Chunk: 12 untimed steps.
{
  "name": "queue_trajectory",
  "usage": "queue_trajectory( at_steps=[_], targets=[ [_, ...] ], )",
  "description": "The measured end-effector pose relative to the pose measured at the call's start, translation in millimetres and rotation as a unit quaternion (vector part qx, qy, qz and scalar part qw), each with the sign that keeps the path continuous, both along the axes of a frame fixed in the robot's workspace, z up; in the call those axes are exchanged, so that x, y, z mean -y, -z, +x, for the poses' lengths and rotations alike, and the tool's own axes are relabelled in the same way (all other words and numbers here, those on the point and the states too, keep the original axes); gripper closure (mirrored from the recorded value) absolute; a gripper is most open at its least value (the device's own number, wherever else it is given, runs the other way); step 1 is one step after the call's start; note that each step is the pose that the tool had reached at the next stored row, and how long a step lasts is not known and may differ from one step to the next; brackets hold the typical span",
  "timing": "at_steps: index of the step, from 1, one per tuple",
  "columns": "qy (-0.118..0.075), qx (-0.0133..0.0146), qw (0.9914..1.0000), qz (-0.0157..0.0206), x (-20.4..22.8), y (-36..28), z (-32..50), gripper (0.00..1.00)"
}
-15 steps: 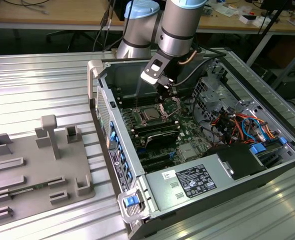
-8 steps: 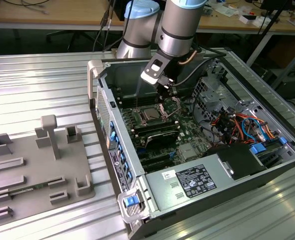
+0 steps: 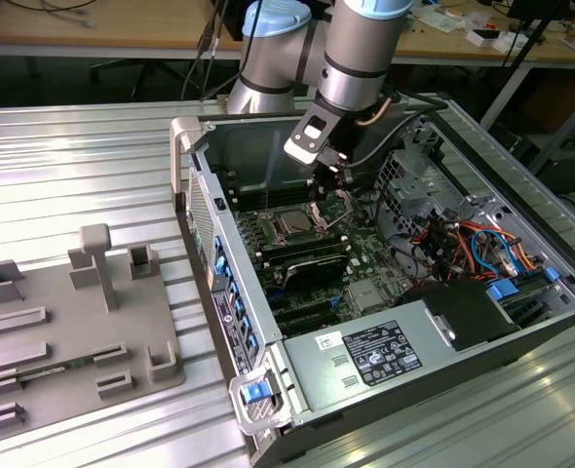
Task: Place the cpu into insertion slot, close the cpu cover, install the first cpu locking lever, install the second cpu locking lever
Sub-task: 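Close the cpu cover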
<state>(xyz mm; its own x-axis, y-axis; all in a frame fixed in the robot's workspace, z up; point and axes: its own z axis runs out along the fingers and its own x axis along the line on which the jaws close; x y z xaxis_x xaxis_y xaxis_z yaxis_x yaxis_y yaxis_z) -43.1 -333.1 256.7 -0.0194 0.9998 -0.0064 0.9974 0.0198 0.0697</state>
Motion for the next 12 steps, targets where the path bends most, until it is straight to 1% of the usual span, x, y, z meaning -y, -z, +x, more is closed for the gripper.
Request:
queue_trajectory(
  at_steps=[5, 7, 8, 12],
  targets=[
    [0.000, 0.0000, 1.00000, 0.0001, 0.0, -7.1, 1.2, 0.89],
    [0.000, 0.0000, 1.00000, 0.0001, -0.1, -8.5, 2.6, 0.89],
    [0.000, -0.0001, 1.00000, 0.0002, -0.1, -8.5, 6.6, 0.89],
    [0.000, -0.0004, 1.00000, 0.0001, 0.0, -8.6, 17.1, 0.89]
  ],
)
